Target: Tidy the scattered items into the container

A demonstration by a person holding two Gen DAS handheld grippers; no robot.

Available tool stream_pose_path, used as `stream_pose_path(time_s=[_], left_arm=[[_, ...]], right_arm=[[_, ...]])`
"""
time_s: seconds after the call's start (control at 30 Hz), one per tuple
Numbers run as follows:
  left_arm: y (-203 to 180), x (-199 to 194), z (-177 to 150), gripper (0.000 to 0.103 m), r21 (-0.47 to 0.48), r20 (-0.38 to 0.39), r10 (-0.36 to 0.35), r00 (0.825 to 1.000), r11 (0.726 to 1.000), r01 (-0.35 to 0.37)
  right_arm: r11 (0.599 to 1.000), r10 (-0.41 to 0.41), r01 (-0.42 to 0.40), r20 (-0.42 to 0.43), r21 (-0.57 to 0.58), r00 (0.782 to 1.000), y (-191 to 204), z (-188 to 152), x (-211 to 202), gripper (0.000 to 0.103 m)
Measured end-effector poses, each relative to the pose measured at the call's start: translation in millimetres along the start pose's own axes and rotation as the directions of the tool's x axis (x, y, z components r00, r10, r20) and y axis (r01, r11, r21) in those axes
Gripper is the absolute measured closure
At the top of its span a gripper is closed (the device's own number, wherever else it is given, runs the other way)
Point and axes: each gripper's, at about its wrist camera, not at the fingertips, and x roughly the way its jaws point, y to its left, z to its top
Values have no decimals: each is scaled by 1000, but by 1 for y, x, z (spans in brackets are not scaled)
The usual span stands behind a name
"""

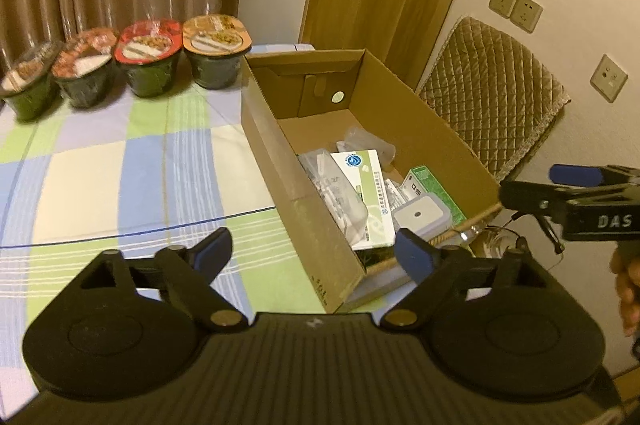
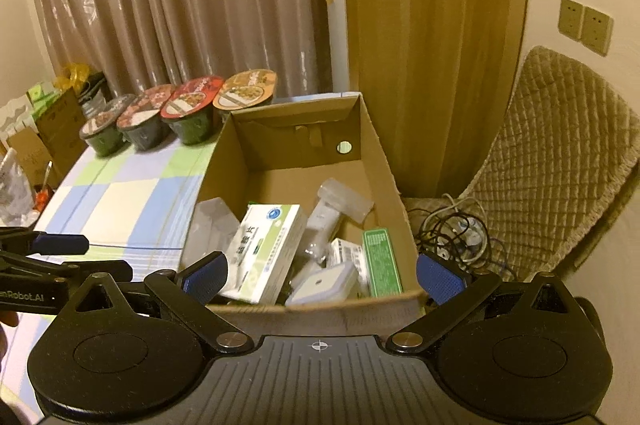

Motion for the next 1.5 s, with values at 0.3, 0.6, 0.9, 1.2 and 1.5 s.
stream_pose_path(time_s=[0.3, 0.6, 0.9, 1.2, 1.5], left_arm=[[-20, -41, -19, 1, 1, 23, 57, 998, 998, -57], [-49, -73, -28, 1, -26, 47, 89, 995, 996, -88], [-77, -93, -37, 1, -66, 17, 119, 993, 991, -117], [-93, -113, -48, 1, -117, 13, 114, 993, 987, -111], [-99, -121, -57, 1, -108, 25, 150, 988, 983, -147]], right_arm=[[1000, -13, 12, 19, 24, 1000, -1, -19, -51, 0], [999, -22, 21, 23, 41, 999, -3, -31, -93, 0], [997, -55, 53, 30, 65, 998, -15, -43, -128, 0], [996, -50, 48, 18, 81, 999, -13, -55, -143, 0], [996, -45, 45, -6, 73, 999, -3, -65, -145, 0]])
